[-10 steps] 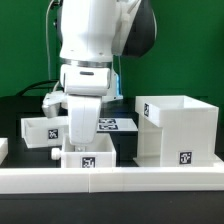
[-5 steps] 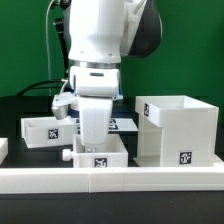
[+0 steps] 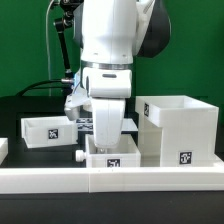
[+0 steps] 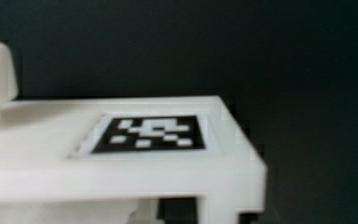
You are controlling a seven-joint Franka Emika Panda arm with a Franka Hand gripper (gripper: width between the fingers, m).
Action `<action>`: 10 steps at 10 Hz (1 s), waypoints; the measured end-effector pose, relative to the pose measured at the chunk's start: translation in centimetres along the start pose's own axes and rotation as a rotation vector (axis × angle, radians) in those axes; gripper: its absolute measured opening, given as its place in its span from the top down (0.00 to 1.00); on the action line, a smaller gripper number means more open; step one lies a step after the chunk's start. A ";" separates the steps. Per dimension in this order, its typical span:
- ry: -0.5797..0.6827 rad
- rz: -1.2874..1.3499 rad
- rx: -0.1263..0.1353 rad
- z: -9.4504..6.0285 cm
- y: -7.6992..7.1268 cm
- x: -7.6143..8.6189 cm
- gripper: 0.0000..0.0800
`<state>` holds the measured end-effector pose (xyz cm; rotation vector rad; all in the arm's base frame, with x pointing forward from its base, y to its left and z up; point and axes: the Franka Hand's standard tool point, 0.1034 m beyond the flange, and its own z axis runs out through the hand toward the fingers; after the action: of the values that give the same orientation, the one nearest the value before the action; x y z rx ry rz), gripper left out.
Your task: Assemble drawer
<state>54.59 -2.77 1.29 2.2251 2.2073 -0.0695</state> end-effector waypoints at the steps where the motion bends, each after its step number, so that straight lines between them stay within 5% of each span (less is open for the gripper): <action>1: 0.000 0.000 0.001 0.0 0.0 0.0 0.95; 5: -0.025 -0.097 0.023 0.1 0.0 1.5 0.95; 10: -0.024 -0.076 0.023 0.1 0.0 1.2 0.95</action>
Offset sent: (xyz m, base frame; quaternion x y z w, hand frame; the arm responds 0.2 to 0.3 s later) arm 0.0138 0.0256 -0.0002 0.0011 -0.0455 -0.1448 0.9884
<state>54.62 -1.54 1.15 2.1393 2.2903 -0.1214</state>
